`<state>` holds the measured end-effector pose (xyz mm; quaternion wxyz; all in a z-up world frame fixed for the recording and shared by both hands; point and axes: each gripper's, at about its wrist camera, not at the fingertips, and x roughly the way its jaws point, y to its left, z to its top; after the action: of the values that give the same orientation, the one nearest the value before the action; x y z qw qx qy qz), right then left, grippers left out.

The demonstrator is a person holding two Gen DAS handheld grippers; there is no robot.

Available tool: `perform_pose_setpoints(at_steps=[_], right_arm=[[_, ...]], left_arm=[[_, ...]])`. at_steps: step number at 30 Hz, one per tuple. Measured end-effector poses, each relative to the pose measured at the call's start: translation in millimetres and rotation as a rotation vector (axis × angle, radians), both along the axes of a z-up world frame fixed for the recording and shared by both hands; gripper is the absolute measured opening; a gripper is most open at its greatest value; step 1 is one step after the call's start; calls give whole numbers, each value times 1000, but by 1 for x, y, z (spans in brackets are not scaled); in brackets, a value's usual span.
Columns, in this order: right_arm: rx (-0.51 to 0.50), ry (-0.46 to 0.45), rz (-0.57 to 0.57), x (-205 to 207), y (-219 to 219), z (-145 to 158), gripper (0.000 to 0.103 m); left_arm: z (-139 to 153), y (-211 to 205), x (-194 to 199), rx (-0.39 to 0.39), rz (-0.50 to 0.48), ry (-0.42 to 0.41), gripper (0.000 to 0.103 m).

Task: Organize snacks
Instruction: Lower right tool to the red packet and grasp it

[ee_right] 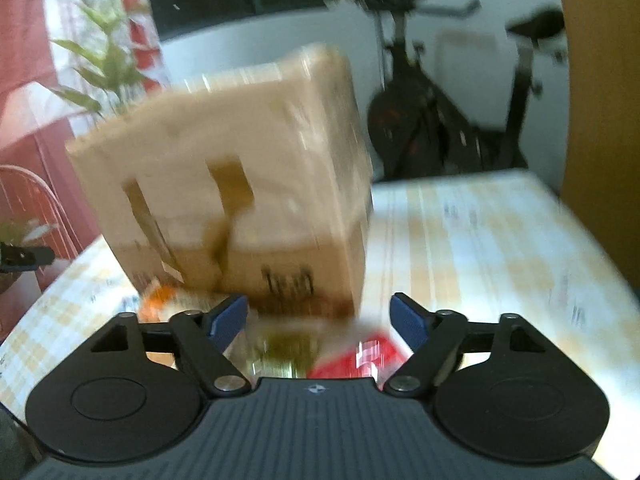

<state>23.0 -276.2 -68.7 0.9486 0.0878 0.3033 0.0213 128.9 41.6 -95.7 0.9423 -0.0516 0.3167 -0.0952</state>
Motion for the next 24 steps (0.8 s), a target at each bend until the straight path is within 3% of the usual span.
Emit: perform_pose_setpoints(at_steps=[8,15,17,24], right_arm=[[125,199,-56,2,-9,-39,73],[146,194,-96,22,-20,-46,65],[120,184,-88,28,-18,-47,64],[-108,135,-36,30,5,-56,58]], left_arm=[[-19,-3,-7,-23,2,56,76],[-25,-4,-11,-22,4,71,76],[-26,-5,-12,-20,6,74,75],[-33,-7,-12,-10,9,92,75]])
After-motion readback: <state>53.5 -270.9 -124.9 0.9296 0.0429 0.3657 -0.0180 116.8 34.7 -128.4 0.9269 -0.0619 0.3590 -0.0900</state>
